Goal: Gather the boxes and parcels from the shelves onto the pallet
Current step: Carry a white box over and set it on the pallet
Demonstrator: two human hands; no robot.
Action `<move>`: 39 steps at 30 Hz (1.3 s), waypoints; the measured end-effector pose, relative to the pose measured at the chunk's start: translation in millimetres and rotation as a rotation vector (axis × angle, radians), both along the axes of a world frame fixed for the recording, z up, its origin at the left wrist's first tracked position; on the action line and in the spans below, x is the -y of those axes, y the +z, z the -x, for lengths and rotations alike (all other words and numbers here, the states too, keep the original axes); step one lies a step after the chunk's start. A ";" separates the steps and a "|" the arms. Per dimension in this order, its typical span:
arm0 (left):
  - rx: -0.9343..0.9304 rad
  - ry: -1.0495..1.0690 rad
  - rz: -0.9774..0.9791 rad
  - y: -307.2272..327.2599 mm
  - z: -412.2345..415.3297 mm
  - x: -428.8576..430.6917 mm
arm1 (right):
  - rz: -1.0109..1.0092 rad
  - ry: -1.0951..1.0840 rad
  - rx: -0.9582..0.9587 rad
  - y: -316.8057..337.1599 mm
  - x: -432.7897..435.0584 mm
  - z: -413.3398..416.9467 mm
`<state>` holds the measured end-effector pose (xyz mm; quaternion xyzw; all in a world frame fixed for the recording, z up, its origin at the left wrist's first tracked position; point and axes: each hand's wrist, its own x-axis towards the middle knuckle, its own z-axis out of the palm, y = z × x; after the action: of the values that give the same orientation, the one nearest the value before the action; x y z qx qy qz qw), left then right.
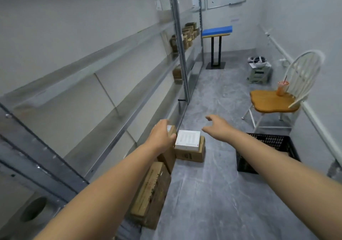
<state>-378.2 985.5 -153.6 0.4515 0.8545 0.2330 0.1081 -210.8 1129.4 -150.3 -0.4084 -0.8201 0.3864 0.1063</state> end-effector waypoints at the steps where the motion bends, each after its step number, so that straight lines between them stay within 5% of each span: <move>1: 0.006 0.000 0.005 -3.5 5.3 -13.9 | -0.002 -0.004 -0.003 -2.0 -14.3 6.6; 26: 0.274 0.025 0.097 -158.5 314.3 -388.0 | 0.159 -0.116 0.112 -138.6 -371.9 289.0; 32: 0.323 0.062 0.143 -276.6 376.7 -467.2 | 0.206 -0.097 0.173 -255.8 -454.4 357.2; 39: 0.389 0.152 0.224 -515.6 419.8 -525.0 | 0.308 -0.116 0.290 -487.3 -543.4 403.8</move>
<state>-798.0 1510.4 -669.2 0.3176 0.8698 0.2269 0.3020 -614.6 1672.7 -637.6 -0.5175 -0.7333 0.4376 -0.0546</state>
